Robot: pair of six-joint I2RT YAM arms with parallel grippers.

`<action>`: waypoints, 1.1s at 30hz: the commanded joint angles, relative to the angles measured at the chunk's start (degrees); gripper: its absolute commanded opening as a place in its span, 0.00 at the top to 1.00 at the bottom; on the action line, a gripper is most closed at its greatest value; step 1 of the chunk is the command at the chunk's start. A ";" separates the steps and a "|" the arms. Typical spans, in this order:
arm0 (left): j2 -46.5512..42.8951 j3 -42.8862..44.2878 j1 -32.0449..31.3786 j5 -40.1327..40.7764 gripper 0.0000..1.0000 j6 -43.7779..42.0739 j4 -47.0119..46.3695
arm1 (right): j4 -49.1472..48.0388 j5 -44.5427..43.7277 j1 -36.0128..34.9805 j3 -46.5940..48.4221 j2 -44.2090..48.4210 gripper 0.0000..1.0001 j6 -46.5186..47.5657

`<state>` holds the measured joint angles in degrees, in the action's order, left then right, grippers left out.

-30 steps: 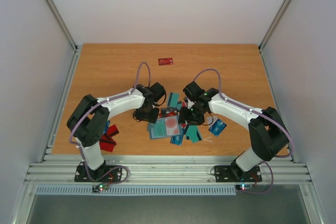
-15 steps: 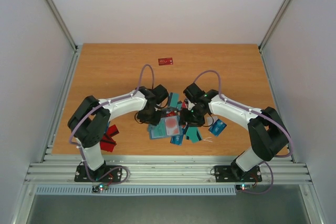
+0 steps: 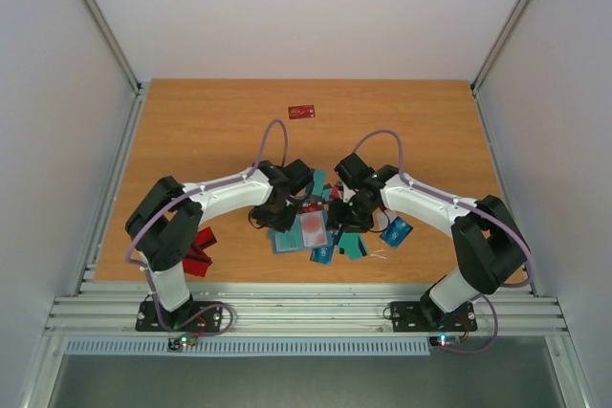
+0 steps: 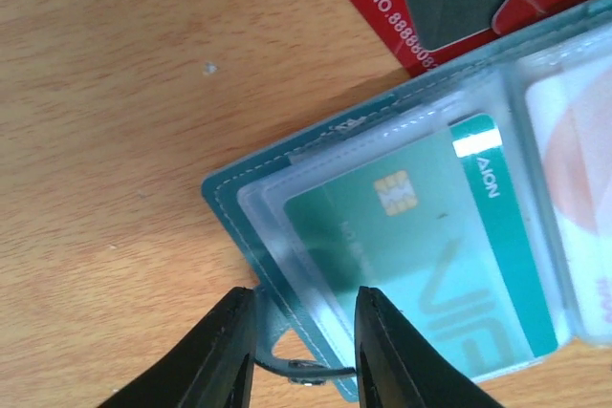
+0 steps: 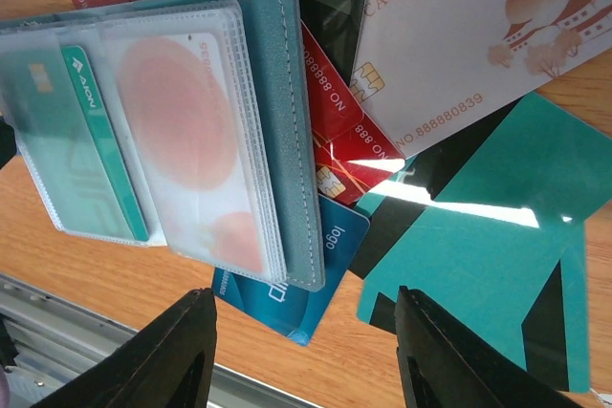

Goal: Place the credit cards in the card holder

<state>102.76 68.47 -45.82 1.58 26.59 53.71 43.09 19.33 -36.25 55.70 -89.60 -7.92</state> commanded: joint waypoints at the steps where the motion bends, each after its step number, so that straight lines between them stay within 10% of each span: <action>1: -1.68 0.93 -0.28 4.14 0.70 0.47 2.50 | -0.42 0.53 0.31 -0.33 1.40 0.47 -0.07; 33: -10.88 -10.50 1.70 0.25 0.82 0.83 -4.09 | -3.45 3.73 0.32 4.65 -5.14 0.50 0.37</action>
<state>94.26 59.66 -45.19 5.15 26.68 54.19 40.93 21.74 -36.25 58.94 -93.25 -8.05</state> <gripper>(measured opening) 0.198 0.503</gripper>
